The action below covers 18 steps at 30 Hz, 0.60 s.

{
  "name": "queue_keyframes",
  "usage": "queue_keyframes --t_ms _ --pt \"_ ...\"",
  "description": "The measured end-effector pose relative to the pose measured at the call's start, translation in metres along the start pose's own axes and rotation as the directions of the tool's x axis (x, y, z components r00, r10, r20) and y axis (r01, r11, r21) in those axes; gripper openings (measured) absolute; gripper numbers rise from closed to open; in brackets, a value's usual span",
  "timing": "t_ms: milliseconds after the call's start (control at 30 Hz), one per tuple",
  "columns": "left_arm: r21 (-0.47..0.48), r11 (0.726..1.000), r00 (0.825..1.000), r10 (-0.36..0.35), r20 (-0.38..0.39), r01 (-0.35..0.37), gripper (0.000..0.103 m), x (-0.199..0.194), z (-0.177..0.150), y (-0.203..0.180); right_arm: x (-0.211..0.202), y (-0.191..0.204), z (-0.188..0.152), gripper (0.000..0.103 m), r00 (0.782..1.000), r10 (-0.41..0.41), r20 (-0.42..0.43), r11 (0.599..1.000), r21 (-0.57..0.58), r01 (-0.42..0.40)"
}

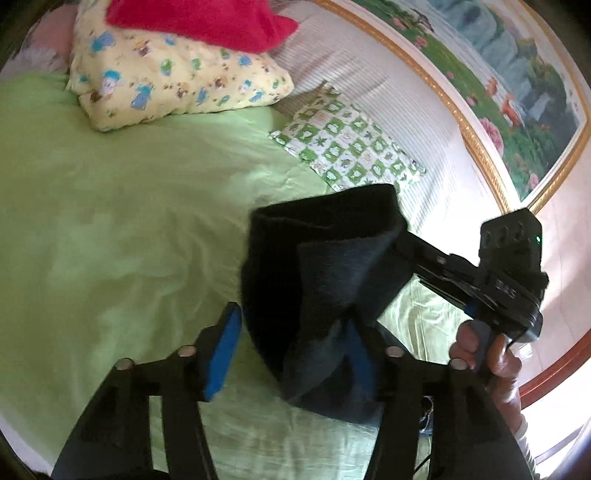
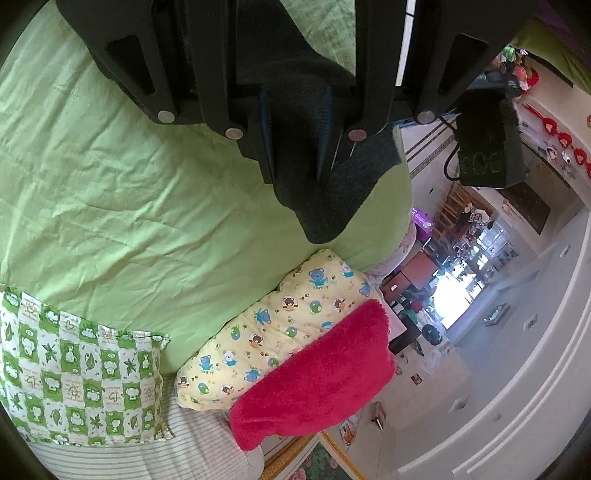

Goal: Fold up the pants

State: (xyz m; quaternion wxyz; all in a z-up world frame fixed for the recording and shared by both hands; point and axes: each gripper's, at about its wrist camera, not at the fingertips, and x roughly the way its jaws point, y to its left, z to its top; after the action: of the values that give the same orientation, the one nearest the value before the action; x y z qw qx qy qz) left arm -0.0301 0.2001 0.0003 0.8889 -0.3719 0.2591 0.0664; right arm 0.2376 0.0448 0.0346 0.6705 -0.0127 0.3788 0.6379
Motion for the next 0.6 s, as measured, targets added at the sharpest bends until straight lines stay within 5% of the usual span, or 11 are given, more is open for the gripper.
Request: queue_keyframes --t_ms 233,333,400,600 --pt "0.007 0.99 0.989 -0.142 -0.044 0.143 0.064 0.03 0.02 0.024 0.0 0.007 -0.001 0.023 1.0 0.009 -0.011 1.0 -0.023 -0.009" --pt "0.041 0.986 0.986 -0.161 -0.042 0.163 0.052 0.033 0.025 0.018 -0.004 0.008 -0.001 0.023 1.0 0.001 -0.007 1.0 -0.025 -0.002" --pt "0.063 0.983 0.984 -0.171 -0.043 0.173 0.028 0.031 0.025 0.01 -0.006 0.008 -0.002 0.022 1.0 -0.002 -0.004 1.0 -0.026 0.002" --pt "0.098 0.977 0.982 -0.188 -0.02 0.189 0.02 0.018 0.018 -0.021 -0.023 0.005 -0.004 0.02 0.999 -0.032 0.033 0.999 -0.011 0.033"
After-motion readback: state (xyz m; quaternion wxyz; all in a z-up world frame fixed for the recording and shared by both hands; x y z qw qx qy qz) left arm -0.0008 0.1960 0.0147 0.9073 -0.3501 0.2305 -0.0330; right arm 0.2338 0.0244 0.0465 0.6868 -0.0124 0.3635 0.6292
